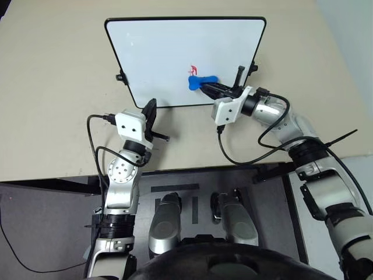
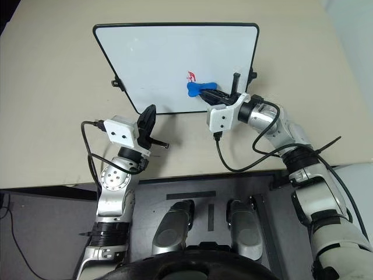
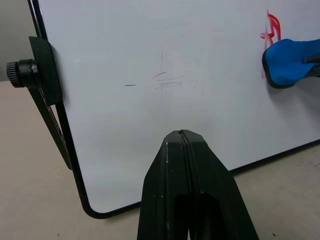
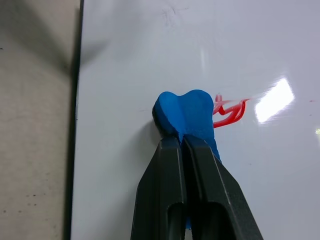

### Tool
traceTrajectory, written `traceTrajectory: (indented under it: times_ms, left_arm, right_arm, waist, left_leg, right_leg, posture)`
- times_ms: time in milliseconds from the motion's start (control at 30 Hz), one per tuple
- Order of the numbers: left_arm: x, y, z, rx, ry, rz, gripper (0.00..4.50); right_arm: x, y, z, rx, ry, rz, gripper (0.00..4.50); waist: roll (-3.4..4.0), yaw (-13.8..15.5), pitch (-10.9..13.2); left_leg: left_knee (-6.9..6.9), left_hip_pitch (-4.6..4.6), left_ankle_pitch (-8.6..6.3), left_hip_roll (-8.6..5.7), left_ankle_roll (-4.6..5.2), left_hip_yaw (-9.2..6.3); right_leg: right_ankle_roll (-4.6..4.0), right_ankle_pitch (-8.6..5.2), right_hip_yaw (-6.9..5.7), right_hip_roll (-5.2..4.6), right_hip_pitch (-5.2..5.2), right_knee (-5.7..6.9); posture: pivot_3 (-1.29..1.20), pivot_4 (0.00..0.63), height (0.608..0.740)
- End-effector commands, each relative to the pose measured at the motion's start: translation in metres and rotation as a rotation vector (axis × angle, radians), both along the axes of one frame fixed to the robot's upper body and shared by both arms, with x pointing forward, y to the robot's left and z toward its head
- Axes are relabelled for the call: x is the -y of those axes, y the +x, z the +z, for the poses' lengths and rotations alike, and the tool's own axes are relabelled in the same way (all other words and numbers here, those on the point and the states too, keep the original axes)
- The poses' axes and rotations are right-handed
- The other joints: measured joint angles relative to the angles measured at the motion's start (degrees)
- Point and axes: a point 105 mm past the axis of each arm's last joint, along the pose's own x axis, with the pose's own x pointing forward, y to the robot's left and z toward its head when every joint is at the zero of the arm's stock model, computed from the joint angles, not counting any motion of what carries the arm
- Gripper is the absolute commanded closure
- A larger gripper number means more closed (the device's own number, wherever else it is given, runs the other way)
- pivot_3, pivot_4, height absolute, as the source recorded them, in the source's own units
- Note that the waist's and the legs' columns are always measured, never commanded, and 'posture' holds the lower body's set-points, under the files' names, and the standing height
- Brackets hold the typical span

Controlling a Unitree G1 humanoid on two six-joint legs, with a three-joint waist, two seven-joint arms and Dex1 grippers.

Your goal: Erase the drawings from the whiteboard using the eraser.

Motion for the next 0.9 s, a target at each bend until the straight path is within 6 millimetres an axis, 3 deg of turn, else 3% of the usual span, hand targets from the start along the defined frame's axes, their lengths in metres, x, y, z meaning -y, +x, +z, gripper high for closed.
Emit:
traceTrajectory:
  times_ms: [33,267,500,700,800,900]
  left_arm:
    - [0.0,-0.003,0.012,0.053,-0.002,0.001,4.5]
    - [0.002,-0.002,0.012,0.053,-0.003,-0.007,4.5]
    - [0.003,-0.001,0.012,0.053,-0.004,-0.015,4.5]
    - [0.004,0.0,0.013,0.054,-0.003,-0.017,4.5]
    - [0.004,0.0,0.013,0.055,-0.002,-0.017,4.5]
    - [0.004,0.0,0.013,0.057,-0.001,-0.016,4.5]
  right_arm:
    - [0.004,0.006,0.046,0.163,0.127,-0.026,4.47]
    - [0.003,0.005,0.055,0.196,0.163,-0.018,4.47]
    - [-0.01,-0.002,0.009,0.028,0.052,0.027,4.47]
    - [-0.016,-0.001,-0.011,-0.047,0.015,0.024,4.47]
    - [-0.017,0.003,-0.01,-0.038,0.021,0.01,4.47]
    - [-0.016,0.006,0.003,0.017,0.057,-0.003,4.47]
  waist:
    - [0.01,-0.02,0.0]
    - [0.01,-0.02,0.0]
    - [0.0,-0.15,0.0]
    - [0.01,-0.26,0.0]
    - [0.0,-0.27,0.0]
    - [0.0,-0.28,0.0]
  left_leg:
    - [0.0,0.0,0.0,0.0,0.0,0.0]
    - [0.0,0.0,0.01,0.0,-0.01,-0.01]
    - [-0.02,-0.01,0.04,0.0,0.03,-0.01]
    - [-0.05,-0.06,0.03,0.0,0.02,-0.01]
    - [-0.04,-0.06,0.01,0.0,-0.01,-0.01]
    - [-0.05,-0.06,0.0,0.0,-0.03,-0.01]
  right_leg:
    - [-0.01,0.04,0.02,0.0,-0.01,0.0]
    - [-0.07,0.22,0.04,0.0,-0.04,-0.02]
    - [0.03,0.14,0.1,0.05,-0.06,-0.11]
    - [0.03,0.13,0.13,0.05,-0.16,-0.13]
    - [0.02,0.13,0.14,0.05,-0.16,-0.13]
    - [0.0,0.14,0.15,0.05,-0.17,-0.11]
  posture:
    - [0.0,0.15,0.74]
    - [0.0,0.15,0.74]
    - [0.0,0.15,0.74]
    - [0.0,0.15,0.74]
    - [0.0,0.15,0.74]
    - [0.0,0.15,0.74]
